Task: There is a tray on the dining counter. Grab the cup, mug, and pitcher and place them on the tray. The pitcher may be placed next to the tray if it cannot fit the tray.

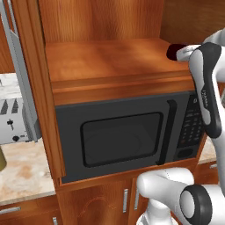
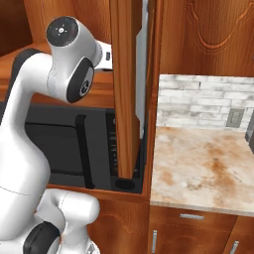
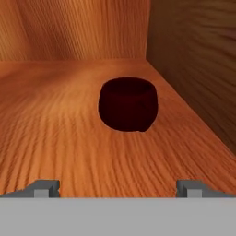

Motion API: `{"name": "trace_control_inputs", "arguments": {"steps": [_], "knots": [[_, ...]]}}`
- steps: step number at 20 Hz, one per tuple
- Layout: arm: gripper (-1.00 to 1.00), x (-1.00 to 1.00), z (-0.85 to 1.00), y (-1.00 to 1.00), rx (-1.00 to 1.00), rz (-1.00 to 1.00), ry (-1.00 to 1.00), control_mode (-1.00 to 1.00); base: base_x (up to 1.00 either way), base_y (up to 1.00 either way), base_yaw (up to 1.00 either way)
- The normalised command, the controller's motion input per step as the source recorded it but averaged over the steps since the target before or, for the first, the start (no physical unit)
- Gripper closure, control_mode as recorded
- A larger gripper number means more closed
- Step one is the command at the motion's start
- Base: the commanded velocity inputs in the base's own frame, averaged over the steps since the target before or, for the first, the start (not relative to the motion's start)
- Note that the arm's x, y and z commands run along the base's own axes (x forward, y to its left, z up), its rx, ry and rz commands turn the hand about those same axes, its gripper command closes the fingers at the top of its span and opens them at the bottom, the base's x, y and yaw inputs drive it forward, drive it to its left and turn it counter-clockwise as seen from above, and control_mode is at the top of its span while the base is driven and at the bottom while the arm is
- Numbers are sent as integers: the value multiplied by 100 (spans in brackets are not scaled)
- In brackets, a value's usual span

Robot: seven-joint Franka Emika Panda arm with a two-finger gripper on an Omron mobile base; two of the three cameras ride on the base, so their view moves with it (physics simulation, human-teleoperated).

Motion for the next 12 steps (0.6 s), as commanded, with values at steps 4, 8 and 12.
{"name": "trace_control_inputs", "arguments": {"steps": [4, 8, 12], "knots": [[-100, 23, 0, -13, 0, 0, 0, -100, 0, 0, 0], [-100, 24, 0, -10, 0, 0, 0, -100, 0, 0, 0], [-100, 21, 0, -8, 0, 0, 0, -100, 0, 0, 0]]}}
